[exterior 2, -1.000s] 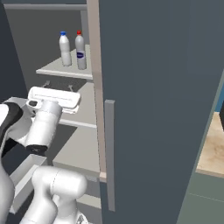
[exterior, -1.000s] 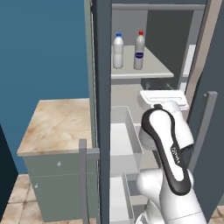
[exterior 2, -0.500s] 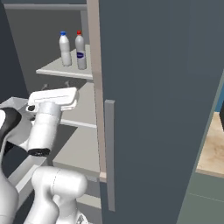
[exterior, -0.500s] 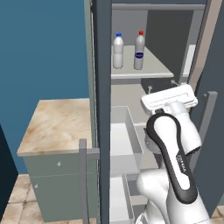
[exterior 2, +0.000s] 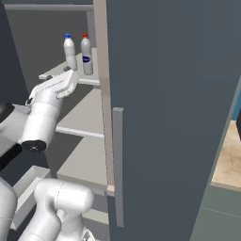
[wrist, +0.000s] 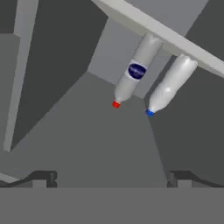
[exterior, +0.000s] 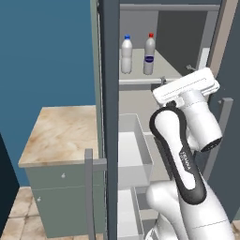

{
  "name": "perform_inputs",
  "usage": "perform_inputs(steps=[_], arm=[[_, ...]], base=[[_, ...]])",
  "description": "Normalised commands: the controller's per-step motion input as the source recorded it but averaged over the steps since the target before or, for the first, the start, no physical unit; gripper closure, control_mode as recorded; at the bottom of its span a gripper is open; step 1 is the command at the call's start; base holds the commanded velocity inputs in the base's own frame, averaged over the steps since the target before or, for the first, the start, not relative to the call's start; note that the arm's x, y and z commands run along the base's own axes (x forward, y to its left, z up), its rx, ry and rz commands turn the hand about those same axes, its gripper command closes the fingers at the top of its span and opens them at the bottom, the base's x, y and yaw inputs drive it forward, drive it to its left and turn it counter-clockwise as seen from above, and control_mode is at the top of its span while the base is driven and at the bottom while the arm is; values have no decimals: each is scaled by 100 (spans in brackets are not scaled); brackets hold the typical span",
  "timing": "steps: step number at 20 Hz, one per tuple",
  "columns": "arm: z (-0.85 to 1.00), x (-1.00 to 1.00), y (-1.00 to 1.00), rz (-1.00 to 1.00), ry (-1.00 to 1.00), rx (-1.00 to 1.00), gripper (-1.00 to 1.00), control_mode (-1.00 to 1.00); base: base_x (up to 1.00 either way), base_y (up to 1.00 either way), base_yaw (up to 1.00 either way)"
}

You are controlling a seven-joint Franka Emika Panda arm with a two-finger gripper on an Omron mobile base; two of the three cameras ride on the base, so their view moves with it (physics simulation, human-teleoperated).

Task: Take the bottled waters from the counter and place them in the freezer to freeze. Close the freezer door after placing the bottles.

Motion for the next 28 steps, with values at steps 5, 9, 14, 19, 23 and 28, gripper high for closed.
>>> perform_inputs(steps=[5,9,14,19,23,28], arm=[[81,-64,0,0,28,-30,-100,-100],[42,-69,0,0,31,-50,-100,-100],[1,-71,4,0,35,-52,-100,-100],[-21,-85,1,0,60,-23,-100,-100],[-78,-57,0,-10,80,-2,-100,-100],[-37,-21,0,-13,20,0,-100,-100]], base=[[0,0,0],[0,0,0],[0,0,0],[0,0,0],[0,0,0],[0,0,0]])
